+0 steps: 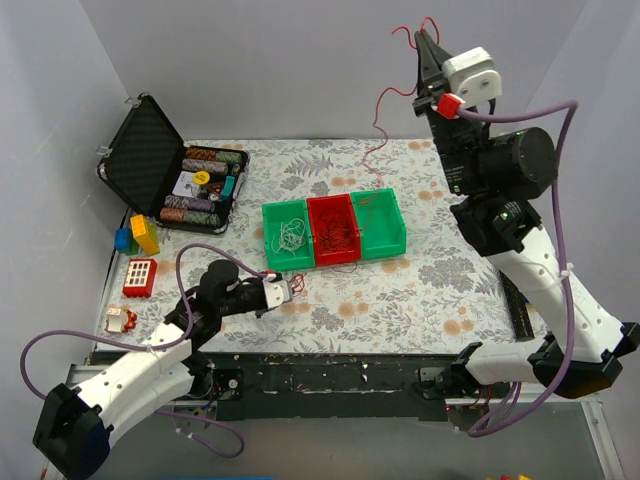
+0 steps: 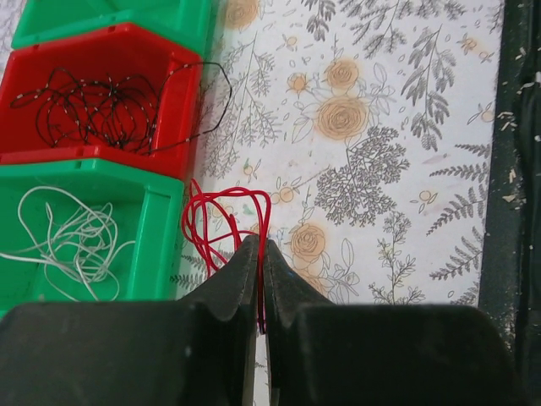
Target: Untangle the cables
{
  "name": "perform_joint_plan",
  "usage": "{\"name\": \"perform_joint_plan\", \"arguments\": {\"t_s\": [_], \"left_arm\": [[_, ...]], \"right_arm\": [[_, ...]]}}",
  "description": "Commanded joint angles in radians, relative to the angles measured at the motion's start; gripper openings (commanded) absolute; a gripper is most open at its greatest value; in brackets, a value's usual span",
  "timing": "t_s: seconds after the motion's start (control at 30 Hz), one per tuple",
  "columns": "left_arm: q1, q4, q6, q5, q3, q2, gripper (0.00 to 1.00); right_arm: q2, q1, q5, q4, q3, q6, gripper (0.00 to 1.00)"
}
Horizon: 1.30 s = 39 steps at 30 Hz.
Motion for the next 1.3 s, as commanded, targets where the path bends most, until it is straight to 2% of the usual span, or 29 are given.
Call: {"name": "perform_joint_plan", "arguments": {"t_s": [0.0,0.27,0.63,1.27], "left_arm": [[-0.004,-0.087,0.024,0.087,0.072,-0.026,0.00],[-0.004,-0.119,0.041,0.081,0.108,-0.038,0.00],[-0.001,-0.121,0.051,0.073,0.074,-0.050,0.00],[-0.002,-0.118,0.044,0.076,0.079,-0.050,0.00]], "right_arm": [[0.036,-0.005,0.013,0.076,-0.012,-0.033,0.01],[0.108,-0.013,0.004,0.126,0.004,-0.038,0.01],[0.163,-0.036,-0.007,0.146,0.128,-0.055,0.01],[0.179,-0.137,-0.003,0.169,0.042,-0.023,0.01]]}}
